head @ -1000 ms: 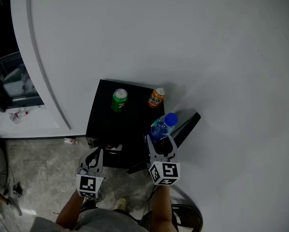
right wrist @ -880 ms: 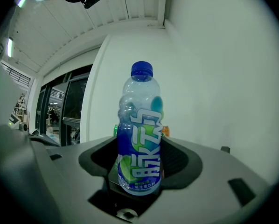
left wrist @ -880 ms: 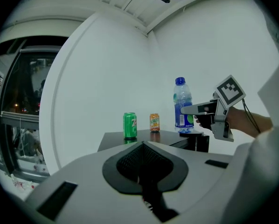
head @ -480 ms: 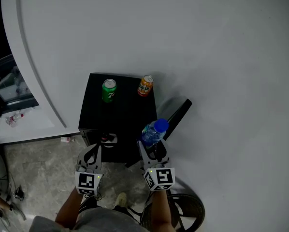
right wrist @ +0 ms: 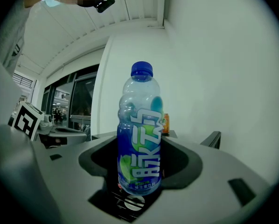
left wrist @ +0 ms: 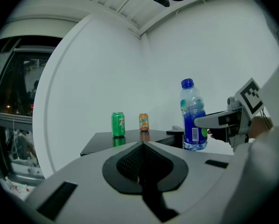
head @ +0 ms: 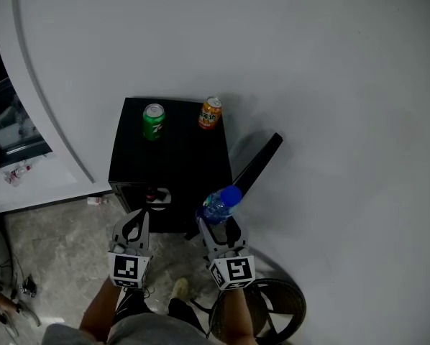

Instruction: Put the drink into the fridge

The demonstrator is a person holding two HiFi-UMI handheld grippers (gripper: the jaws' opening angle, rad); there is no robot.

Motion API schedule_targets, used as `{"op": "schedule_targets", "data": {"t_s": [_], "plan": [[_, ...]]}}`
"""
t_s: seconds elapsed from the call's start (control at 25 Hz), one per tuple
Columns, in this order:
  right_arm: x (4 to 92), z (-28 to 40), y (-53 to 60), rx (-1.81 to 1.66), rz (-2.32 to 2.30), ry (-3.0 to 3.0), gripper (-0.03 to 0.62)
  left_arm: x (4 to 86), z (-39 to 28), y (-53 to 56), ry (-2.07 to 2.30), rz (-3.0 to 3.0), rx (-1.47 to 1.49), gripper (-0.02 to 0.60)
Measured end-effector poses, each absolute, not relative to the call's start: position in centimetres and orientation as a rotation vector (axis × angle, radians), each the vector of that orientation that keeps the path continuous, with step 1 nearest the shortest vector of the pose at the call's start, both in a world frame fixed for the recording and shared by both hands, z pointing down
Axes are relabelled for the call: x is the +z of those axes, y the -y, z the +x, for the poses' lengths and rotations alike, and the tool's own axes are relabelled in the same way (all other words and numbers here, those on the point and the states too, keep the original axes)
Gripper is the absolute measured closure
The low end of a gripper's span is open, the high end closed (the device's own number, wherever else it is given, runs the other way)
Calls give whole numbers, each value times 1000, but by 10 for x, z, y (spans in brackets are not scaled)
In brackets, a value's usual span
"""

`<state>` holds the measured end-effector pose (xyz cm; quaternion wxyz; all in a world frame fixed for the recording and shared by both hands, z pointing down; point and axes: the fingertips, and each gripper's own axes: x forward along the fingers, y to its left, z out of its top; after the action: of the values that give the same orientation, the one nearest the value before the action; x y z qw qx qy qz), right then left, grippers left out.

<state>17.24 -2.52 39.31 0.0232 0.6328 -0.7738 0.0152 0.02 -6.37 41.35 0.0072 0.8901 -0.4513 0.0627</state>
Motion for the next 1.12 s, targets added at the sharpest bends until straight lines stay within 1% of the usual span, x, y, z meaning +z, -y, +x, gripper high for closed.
{"op": "schedule_targets", "data": {"t_s": [0.4,1.12], "plan": [[453,151,22,68,1887,2446,301,451,-1,71,1439,2778,202,577],[592,131,64,62,1783,2503,301,578,-16,95,1529,2742,249,577]]}}
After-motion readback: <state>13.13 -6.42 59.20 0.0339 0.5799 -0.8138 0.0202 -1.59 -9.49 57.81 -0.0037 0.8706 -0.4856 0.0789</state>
